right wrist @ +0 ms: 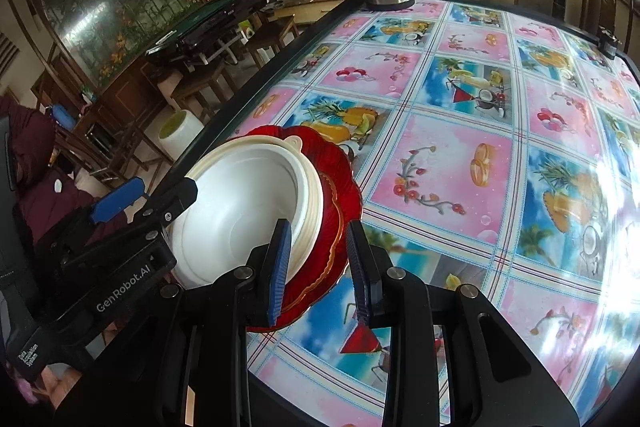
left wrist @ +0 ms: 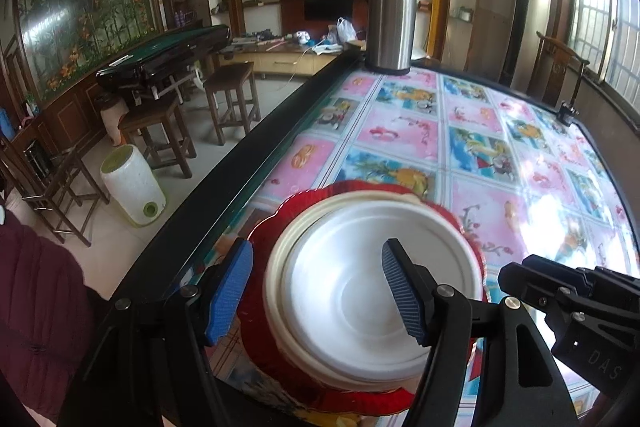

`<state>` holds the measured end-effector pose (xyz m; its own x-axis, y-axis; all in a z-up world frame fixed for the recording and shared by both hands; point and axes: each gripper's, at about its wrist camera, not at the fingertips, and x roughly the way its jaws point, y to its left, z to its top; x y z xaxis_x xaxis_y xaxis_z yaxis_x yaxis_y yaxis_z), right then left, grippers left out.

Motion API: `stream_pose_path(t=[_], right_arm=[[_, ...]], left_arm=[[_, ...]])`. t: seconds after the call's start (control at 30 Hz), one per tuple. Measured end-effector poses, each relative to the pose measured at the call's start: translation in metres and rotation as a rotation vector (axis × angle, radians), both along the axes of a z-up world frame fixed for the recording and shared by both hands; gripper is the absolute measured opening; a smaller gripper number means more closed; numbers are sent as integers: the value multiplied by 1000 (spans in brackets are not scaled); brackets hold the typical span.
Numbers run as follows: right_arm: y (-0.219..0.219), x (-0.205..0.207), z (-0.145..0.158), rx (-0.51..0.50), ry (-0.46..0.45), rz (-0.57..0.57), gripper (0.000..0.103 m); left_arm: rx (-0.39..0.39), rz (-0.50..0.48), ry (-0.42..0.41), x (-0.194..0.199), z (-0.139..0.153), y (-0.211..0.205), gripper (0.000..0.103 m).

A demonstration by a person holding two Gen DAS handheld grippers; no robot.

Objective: Organize plates and bowls

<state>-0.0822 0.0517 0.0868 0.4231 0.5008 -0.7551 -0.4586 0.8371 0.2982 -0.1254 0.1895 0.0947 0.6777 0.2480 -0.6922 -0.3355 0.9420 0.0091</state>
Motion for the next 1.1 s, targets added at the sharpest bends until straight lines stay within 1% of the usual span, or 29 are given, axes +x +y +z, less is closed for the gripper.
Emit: stream_pose_path(t=[0.1, 0.2, 0.27, 0.33, 0.37, 0.4, 0.5, 0.6, 0.67, 0.8, 1.0, 1.1], right_arm=[[-3, -4, 4, 0, -19, -8, 29], [-5, -8, 9, -28, -56, -25, 29], [-7, -9, 10, -30, -64, -34, 29], [-10, -10, 10, -36, -76, -51, 33], [-12, -11, 11, -42, -82, -59, 41], [-14, -11, 11, -46, -86, -66, 45], [-21, -9, 11, -35, -88, -85, 45], [-26, -8, 11, -29, -85, -95, 45], [-29, -7, 10, -19, -82, -99, 45], [-35, -5, 7, -4, -72, -113, 45], [-39, -10, 10, -2, -98, -119, 45], [-40, -12, 10, -9, -109, -128, 45]], left_arm=[[-4, -13, -11, 3, 1, -6, 67], [-5, -28, -21, 5, 3, -13, 67], [-4, -38, -26, 6, 4, -18, 68], [-3, -49, -33, 8, 5, -23, 68], [-1, -54, -37, 8, 6, -26, 68], [6, -57, -42, 8, 7, -29, 68], [31, -56, -57, 9, 10, -35, 74], [28, -68, -72, 9, 12, -36, 77], [36, -78, -76, 9, 13, -38, 81], [11, -90, -87, 9, 12, -35, 81], [84, -39, -107, 4, 11, -36, 83], [113, -50, -97, 4, 9, -41, 83]])
